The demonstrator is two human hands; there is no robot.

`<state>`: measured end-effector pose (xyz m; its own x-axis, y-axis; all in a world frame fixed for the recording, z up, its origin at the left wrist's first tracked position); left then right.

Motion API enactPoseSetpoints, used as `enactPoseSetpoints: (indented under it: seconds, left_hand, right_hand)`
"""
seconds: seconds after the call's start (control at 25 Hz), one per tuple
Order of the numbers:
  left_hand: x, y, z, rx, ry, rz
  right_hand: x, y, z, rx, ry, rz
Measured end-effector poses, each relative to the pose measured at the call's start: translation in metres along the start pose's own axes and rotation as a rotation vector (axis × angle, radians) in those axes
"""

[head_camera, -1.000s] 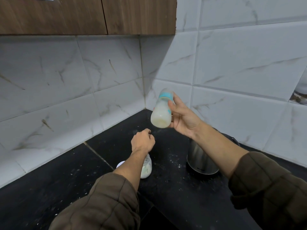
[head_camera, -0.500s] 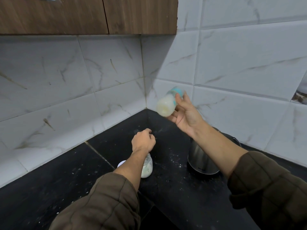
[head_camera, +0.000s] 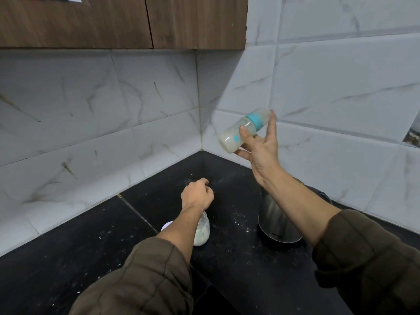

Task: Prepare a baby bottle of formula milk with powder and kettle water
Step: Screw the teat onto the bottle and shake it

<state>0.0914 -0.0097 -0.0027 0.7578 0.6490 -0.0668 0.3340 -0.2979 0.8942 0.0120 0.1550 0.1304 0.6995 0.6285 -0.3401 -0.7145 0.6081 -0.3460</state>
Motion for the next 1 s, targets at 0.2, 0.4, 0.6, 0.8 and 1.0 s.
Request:
enactPoseSetpoints:
  seconds: [0.2, 0.4, 0.6, 0.8, 1.0]
  left_hand:
    - [0.002, 0.002, -0.001, -0.003, 0.016, 0.028]
    - [0.001, 0.000, 0.000, -0.015, -0.011, 0.011]
    - [0.002, 0.001, 0.006, 0.001, 0.003, 0.035]
    - [0.002, 0.002, 0.004, -0.013, -0.014, 0.001]
    - [0.003, 0.000, 0.002, -0.005, -0.003, 0.018]
  right_hand:
    - [0.016, -0.011, -0.005, 0.338, -0.131, 0.393]
    - [0.004, -0.007, 0.001, -0.003, 0.002, -0.028]
    - [0.018, -0.013, -0.002, 0.412, -0.159, 0.465]
    - [0.005, -0.005, 0.005, -0.084, 0.012, -0.054]
    - [0.019, -0.015, 0.001, 0.344, -0.086, 0.337]
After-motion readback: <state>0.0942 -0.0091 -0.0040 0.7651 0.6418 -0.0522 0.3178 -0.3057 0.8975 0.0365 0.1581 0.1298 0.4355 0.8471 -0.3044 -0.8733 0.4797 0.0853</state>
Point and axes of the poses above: each hand's wrist, its own x-axis away from the middle knuckle, its own y-axis out of the back of the hand, z = x × y, the point moved 3 cm from there along -x, towards the middle knuckle, and after that the axes turned 7 degrees about z, right-handed, at the moved point
